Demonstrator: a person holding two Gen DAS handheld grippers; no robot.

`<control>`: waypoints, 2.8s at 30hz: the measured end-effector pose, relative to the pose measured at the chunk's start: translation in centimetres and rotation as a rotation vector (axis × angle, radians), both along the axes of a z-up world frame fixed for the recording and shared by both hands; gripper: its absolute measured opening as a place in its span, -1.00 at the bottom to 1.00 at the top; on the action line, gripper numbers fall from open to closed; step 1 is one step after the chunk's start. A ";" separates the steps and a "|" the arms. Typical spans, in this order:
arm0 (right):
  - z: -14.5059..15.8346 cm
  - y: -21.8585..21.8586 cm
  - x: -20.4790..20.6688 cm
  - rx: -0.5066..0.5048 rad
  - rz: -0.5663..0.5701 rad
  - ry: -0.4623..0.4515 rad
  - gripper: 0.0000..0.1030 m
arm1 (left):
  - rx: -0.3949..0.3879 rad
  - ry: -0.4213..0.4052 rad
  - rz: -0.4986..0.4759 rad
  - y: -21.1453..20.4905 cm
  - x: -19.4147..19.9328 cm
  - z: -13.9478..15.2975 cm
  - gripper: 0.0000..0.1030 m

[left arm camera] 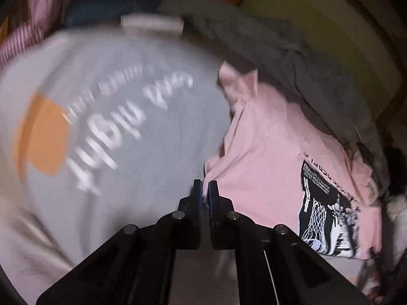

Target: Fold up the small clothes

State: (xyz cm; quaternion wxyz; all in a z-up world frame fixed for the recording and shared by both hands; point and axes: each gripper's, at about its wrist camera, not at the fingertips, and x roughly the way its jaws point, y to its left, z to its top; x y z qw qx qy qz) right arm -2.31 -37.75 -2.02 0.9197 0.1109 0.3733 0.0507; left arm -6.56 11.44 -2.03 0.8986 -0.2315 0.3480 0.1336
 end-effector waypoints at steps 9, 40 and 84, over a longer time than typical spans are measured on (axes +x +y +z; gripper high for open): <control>-1.7 -1.1 -4.3 0.081 -0.063 0.052 -0.81 | 0.181 0.144 -0.097 -1.5 -0.4 -0.7 -0.77; 3.9 25.6 10.9 -0.197 0.435 0.049 0.15 | 0.100 0.015 -0.160 7.0 18.9 4.0 -0.94; -1.3 29.5 11.6 -0.188 0.347 0.071 0.17 | -0.018 0.199 0.024 12.8 11.7 -0.3 -0.89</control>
